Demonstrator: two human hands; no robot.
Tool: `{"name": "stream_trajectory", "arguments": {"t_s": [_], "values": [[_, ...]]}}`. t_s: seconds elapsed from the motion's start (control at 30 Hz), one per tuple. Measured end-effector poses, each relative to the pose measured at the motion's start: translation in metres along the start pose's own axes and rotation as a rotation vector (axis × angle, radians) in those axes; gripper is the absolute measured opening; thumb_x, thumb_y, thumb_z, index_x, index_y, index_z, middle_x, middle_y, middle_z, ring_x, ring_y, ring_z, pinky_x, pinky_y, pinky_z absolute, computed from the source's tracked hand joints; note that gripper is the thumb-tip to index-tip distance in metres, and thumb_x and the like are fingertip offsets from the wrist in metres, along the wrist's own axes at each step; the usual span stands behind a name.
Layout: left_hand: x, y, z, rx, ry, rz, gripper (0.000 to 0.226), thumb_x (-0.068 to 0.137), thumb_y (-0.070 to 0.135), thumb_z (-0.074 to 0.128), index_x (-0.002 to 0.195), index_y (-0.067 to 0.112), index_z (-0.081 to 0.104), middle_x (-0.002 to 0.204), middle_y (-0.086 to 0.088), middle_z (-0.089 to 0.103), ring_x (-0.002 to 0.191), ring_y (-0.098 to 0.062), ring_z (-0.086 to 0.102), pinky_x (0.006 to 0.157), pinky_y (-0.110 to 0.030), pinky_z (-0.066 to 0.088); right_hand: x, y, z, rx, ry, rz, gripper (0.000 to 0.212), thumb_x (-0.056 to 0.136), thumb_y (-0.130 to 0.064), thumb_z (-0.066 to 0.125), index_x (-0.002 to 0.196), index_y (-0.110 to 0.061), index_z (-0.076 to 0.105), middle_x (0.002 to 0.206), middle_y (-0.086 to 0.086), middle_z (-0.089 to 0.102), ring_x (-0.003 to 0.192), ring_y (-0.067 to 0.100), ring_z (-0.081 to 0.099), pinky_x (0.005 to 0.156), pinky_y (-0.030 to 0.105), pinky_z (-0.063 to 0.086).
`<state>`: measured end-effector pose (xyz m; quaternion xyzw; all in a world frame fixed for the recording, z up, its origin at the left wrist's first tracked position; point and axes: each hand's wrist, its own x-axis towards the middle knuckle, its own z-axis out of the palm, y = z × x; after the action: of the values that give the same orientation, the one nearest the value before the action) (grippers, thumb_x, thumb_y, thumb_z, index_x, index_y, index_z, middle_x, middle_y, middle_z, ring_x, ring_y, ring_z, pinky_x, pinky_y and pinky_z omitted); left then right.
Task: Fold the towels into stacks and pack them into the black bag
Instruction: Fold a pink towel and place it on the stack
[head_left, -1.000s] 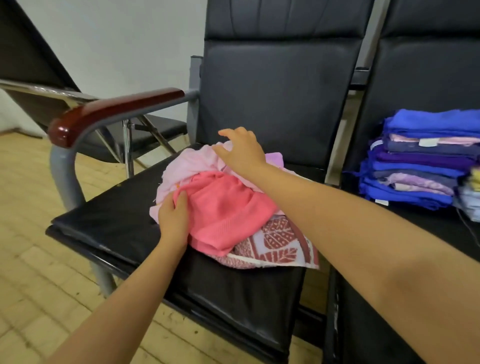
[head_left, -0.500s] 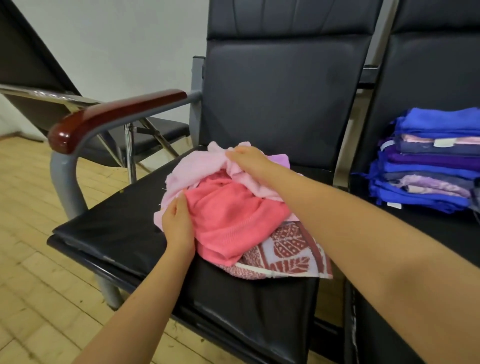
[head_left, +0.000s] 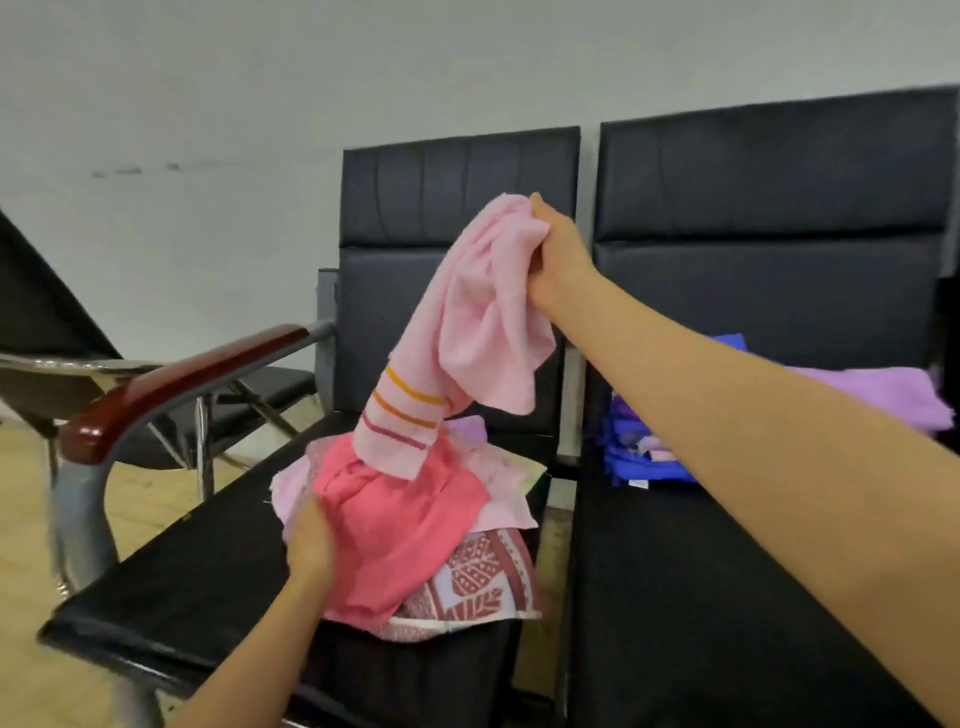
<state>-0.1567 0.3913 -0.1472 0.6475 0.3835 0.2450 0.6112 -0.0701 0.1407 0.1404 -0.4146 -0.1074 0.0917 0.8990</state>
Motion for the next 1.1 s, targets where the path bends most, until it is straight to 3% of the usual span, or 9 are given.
{"name": "stream_trajectory", "arguments": {"t_s": [0.1, 0.2, 0.3, 0.4, 0.57, 0.67, 0.83, 0.97, 1.1], "values": [[-0.040, 0.041, 0.019, 0.349, 0.061, 0.482, 0.029, 0.099, 0.020, 0.039, 0.116, 0.005, 0.058, 0.117, -0.021, 0.059, 0.106, -0.039, 0.054, 0.095, -0.050, 0.044, -0.020, -0.037, -0.016, -0.071, 0.002, -0.070, 0.038, 0.099, -0.039, 0.048, 0.094, -0.005, 0.065, 0.095, 0.014, 0.069, 0.095, 0.028, 0.064, 0.095, 0.038, 0.049], [-0.135, 0.080, 0.057, 0.117, -0.131, 0.783, 0.041, 0.093, 0.028, 0.033, 0.093, 0.001, 0.063, 0.096, -0.016, 0.063, 0.090, -0.031, 0.055, 0.086, -0.044, 0.044, -0.043, -0.064, -0.046, -0.198, 0.075, -0.213, 0.027, 0.093, -0.030, 0.061, 0.081, -0.008, 0.070, 0.082, 0.010, 0.073, 0.089, 0.026, 0.068, 0.090, 0.038, 0.054], [-0.235, 0.106, 0.104, -0.200, -0.566, 0.393, 0.056, 0.100, 0.040, 0.032, 0.076, 0.003, 0.066, 0.077, -0.009, 0.067, 0.072, -0.018, 0.056, 0.075, -0.037, 0.046, -0.070, -0.080, -0.091, -0.216, 0.120, -0.302, 0.025, 0.092, -0.027, 0.063, 0.076, -0.010, 0.070, 0.076, 0.008, 0.072, 0.080, 0.024, 0.068, 0.088, 0.038, 0.055], [-0.294, 0.116, 0.146, -0.262, -0.880, 0.021, 0.076, 0.096, 0.062, 0.023, 0.096, 0.003, 0.071, 0.094, -0.012, 0.071, 0.090, -0.023, 0.064, 0.081, -0.036, 0.052, -0.100, -0.084, -0.149, -0.191, 0.157, -0.306, 0.026, 0.091, -0.029, 0.062, 0.077, -0.007, 0.068, 0.076, 0.009, 0.069, 0.074, 0.021, 0.066, 0.081, 0.036, 0.055], [-0.325, 0.102, 0.200, -0.514, -0.998, -0.300, 0.062, 0.095, 0.063, 0.031, 0.108, 0.013, 0.066, 0.109, -0.013, 0.068, 0.094, -0.026, 0.063, 0.091, -0.041, 0.048, -0.160, -0.051, -0.249, -0.181, 0.306, -0.121, 0.027, 0.094, -0.030, 0.056, 0.089, -0.006, 0.066, 0.090, 0.010, 0.070, 0.086, 0.019, 0.066, 0.078, 0.030, 0.052], [-0.318, 0.069, 0.225, -0.470, -0.875, -0.340, 0.039, 0.095, 0.046, 0.049, 0.115, 0.017, 0.064, 0.112, -0.013, 0.068, 0.087, -0.025, 0.065, 0.069, -0.035, 0.052, -0.189, -0.021, -0.306, -0.291, 0.315, -0.005, 0.023, 0.094, -0.022, 0.056, 0.106, -0.007, 0.068, 0.112, 0.016, 0.069, 0.109, 0.030, 0.063, 0.092, 0.038, 0.050], [-0.293, 0.039, 0.229, -0.132, -0.724, -0.174, 0.036, 0.096, 0.030, 0.050, 0.122, 0.007, 0.057, 0.118, -0.013, 0.062, 0.094, -0.026, 0.058, 0.090, -0.037, 0.049, -0.223, -0.012, -0.331, -1.127, 0.094, 0.201, 0.043, 0.093, -0.037, 0.057, 0.061, -0.009, 0.055, 0.055, 0.003, 0.051, 0.053, 0.013, 0.046, 0.048, 0.020, 0.036], [-0.293, 0.056, 0.218, -0.117, -0.827, 0.034, 0.031, 0.097, 0.036, 0.048, 0.122, 0.020, 0.058, 0.113, -0.005, 0.064, 0.101, -0.021, 0.061, 0.098, -0.038, 0.046, -0.200, -0.025, -0.328, -0.910, 0.360, 0.039, 0.052, 0.094, -0.048, 0.050, 0.058, -0.011, 0.056, 0.051, 0.002, 0.051, 0.054, 0.018, 0.049, 0.047, 0.026, 0.034], [-0.305, 0.076, 0.208, -0.208, -0.982, 0.080, 0.040, 0.090, 0.046, 0.058, 0.123, 0.024, 0.058, 0.115, -0.003, 0.067, 0.107, -0.020, 0.063, 0.099, -0.039, 0.047, -0.177, -0.022, -0.332, -0.823, 0.370, 0.192, 0.059, 0.094, -0.060, 0.040, 0.077, -0.010, 0.066, 0.078, 0.006, 0.066, 0.076, 0.021, 0.060, 0.062, 0.028, 0.046]]}}
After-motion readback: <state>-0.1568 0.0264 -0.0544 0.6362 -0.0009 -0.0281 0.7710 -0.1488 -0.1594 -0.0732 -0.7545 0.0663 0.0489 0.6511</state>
